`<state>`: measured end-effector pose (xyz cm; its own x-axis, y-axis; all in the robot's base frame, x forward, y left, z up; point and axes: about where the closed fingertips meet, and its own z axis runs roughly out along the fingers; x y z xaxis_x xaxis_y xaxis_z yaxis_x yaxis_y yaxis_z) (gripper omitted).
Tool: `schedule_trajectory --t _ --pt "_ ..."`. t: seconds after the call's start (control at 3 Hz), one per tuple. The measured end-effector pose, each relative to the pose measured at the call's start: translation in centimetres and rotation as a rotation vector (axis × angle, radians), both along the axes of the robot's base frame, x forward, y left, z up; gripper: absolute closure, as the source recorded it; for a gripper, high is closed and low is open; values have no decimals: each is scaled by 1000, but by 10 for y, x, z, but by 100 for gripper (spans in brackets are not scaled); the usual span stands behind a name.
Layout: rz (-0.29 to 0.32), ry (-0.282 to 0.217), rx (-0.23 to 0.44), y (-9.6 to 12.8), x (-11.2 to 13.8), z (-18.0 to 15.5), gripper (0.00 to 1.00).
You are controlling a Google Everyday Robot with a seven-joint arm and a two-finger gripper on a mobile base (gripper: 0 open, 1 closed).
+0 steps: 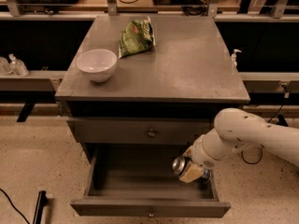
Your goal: Place pepsi can into middle drawer
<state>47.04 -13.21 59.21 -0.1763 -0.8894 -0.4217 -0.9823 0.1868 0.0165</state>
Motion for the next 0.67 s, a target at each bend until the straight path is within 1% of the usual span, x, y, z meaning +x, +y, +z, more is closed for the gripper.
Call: schedule_trajectory --t 0.33,0.67 --pt "29 -3 11 6 5 -5 100" --pt "70 -42 42 26 13 -34 100"
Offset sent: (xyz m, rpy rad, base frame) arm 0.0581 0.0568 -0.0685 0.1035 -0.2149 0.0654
